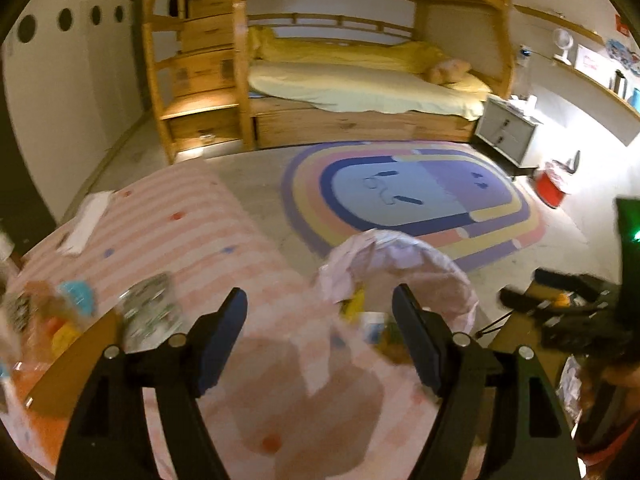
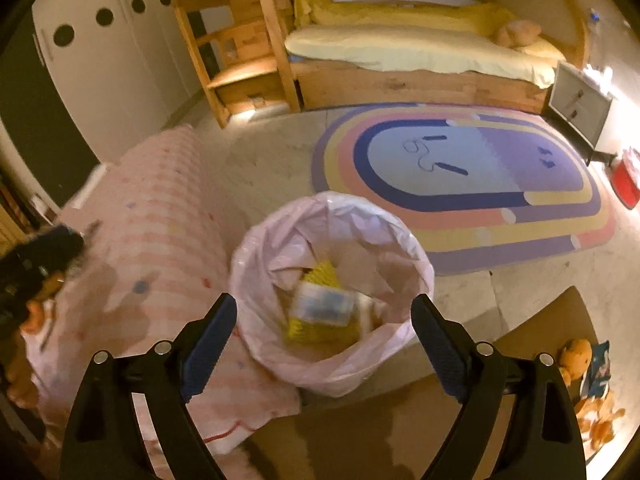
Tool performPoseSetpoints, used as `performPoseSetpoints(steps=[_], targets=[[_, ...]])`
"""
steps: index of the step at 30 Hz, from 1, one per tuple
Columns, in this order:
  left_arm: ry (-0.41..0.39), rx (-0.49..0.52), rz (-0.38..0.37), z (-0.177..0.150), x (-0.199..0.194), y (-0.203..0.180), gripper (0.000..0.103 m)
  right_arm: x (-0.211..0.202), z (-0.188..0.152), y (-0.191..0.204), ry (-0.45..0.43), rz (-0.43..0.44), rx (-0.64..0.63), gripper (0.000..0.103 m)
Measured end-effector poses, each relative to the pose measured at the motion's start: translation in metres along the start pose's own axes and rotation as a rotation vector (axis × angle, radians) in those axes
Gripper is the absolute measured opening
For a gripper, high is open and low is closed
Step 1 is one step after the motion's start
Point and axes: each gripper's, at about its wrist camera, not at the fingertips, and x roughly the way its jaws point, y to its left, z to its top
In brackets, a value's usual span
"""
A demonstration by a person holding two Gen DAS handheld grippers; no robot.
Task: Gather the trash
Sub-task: 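Carry carton and box to the wastebasket and open both tools, then return both tools to the table toward the foil blister pack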
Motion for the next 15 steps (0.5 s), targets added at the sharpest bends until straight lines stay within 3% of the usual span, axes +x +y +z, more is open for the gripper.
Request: performPoseSetpoints(steps=[8,15], targets=[[-0.029,-0.073,0.107,-0.036,-0.074,0.041,0.073,-0.056,-0.002,0.071,-0.089,0.117,-0.097,0.088],[-0.036,-0.176,0.208,-0.079,-0.126,0.088,0.073,-0.063,-0.017,0.147,-0.076,0.206,-0.232,0.087]])
